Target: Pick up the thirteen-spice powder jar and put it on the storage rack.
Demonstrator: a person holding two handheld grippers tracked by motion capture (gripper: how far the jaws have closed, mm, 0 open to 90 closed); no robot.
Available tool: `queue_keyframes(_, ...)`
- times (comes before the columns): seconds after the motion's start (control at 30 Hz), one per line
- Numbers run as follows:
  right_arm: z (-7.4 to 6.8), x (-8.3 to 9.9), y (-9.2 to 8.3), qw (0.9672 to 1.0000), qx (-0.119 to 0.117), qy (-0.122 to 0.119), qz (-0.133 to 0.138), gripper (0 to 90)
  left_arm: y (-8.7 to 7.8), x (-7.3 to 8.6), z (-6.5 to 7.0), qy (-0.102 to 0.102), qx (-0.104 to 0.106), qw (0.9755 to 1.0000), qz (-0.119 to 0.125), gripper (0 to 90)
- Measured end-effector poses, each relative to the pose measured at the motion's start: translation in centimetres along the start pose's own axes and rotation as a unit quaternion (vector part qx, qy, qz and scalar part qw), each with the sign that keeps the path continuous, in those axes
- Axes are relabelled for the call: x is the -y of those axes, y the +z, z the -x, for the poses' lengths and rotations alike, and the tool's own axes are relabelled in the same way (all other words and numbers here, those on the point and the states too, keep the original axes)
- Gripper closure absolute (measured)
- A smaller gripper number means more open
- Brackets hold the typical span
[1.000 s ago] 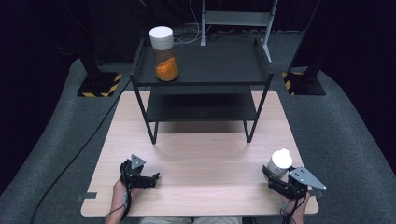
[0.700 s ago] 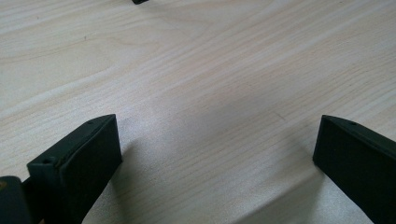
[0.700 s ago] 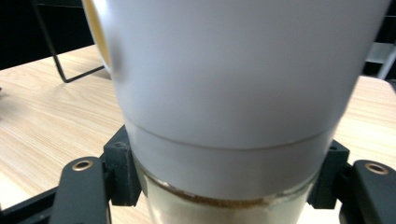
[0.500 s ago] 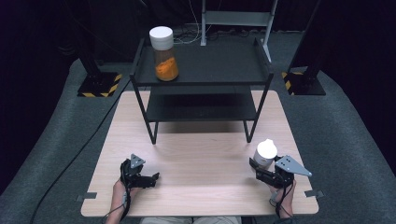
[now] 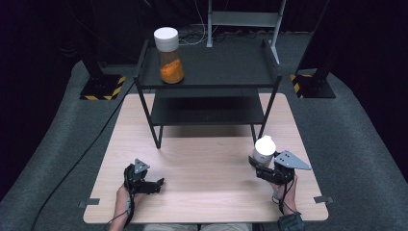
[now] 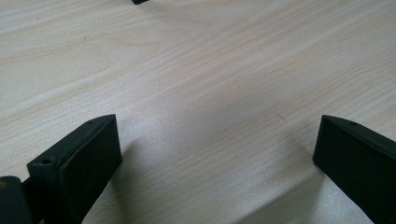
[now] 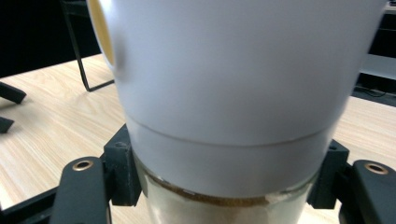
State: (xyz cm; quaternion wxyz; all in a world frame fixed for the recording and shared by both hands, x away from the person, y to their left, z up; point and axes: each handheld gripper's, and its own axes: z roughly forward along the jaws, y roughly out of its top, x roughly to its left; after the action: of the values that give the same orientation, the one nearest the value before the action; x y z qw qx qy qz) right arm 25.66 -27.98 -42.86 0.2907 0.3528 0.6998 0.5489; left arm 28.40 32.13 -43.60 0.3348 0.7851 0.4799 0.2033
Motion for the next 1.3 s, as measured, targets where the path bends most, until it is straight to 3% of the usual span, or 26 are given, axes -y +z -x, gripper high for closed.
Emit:
queue_keyframes(0.33,0.8,-0.9,1.1,0.9999,-0.011,0.007,0.009,29.5,0.0,0.0,0.0,0.0,0.0,1.0,0.0,0.4)
queue_keyframes(0.87,1.2,-3.9,3.0,0.9993,-0.029,-0.017,0.015,29.5,0.0,0.0,-0.1,0.002,0.002,1.0,-0.001,0.3)
queue_keyframes(1.3,1.7,-5.6,3.8,0.9992,-0.031,-0.021,0.017,29.6,0.1,0.0,-0.2,0.002,0.003,1.0,0.001,0.3)
